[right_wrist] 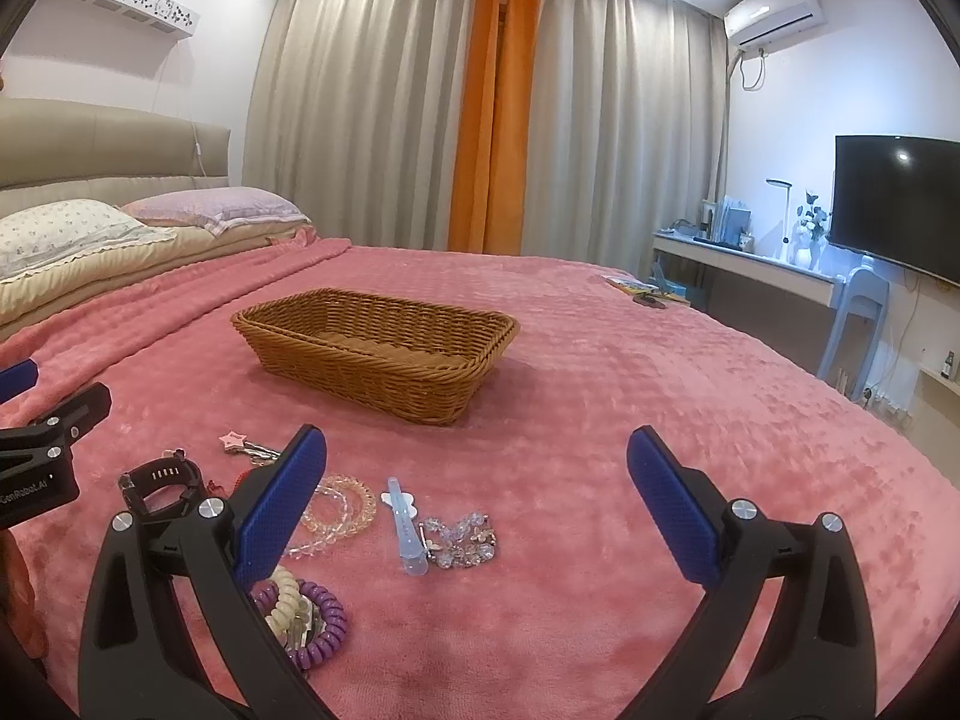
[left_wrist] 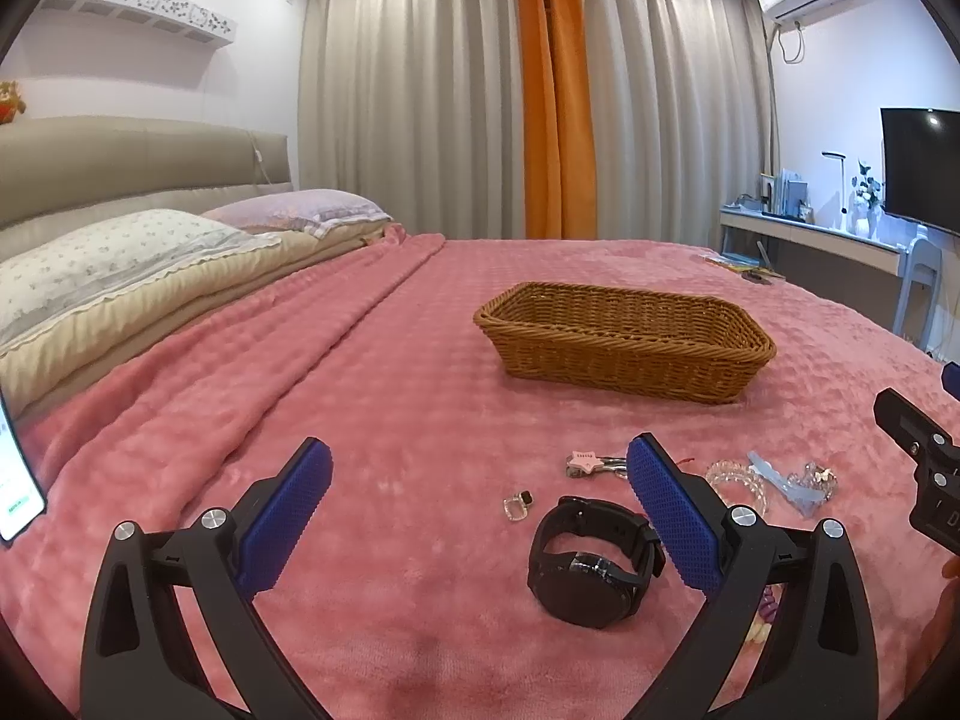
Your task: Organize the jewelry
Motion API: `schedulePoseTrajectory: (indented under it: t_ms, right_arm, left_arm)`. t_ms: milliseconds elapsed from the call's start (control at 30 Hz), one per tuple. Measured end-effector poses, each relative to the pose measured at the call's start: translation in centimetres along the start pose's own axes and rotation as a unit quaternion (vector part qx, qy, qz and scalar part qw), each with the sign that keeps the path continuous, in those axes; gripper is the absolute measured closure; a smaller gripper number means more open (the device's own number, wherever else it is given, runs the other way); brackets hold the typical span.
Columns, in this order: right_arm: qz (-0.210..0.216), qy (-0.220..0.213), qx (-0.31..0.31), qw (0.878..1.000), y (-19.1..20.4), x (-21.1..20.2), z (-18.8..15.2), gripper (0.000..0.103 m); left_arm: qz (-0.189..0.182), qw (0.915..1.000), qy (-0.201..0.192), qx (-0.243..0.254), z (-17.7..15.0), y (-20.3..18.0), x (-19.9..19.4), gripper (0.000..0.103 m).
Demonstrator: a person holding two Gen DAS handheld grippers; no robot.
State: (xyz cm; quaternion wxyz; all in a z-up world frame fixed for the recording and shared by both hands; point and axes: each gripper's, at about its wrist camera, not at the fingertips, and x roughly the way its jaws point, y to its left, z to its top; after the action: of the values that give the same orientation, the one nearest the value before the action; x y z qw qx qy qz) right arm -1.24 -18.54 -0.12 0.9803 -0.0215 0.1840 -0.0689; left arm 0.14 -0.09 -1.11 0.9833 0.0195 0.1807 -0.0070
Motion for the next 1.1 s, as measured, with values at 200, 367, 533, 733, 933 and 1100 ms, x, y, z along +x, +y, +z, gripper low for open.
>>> schedulePoseTrajectory:
  t_ms: [200, 367, 533, 733, 933, 1100]
  right_arm:
    - [0.002, 0.004, 0.007, 1.0, -0.2, 0.2, 0.0, 0.007]
    - [0.002, 0.004, 0.007, 1.0, -0.3, 0.1, 0.1, 0.007]
    - [0.002, 0.005, 0.005, 1.0, -0.3, 0.1, 0.0, 0.007]
    - [0.002, 0.005, 0.005, 1.0, -0.2, 0.1, 0.1, 0.007]
    - [0.002, 0.008, 0.002, 1.0, -0.1, 0.2, 0.1, 0.007]
    - [0.003, 0.017, 0.004, 1.0, -0.2, 0.5, 0.2, 0.007]
  left_arm:
    - [0.0, 1.0, 0.0, 0.0, -0.1, -0.2, 0.0, 0.007]
    - [0.0, 1.0, 0.0, -0.002, -0.1, -0.1, 0.0, 0.007]
    - [0.0, 1.0, 0.0, -0.002, -0.2, -0.1, -0.1, 0.007]
    - [-0.001, 1.0, 0.002, -0.003, -0.2, -0.1, 0.0, 0.007]
    - [-0.004, 0.9999, 0.004, -0.014, -0.3, 0.2, 0.1, 0.007]
    - [-0.036, 0.9976, 0.027, -0.053, 0.1, 2.1, 0.4, 0.007]
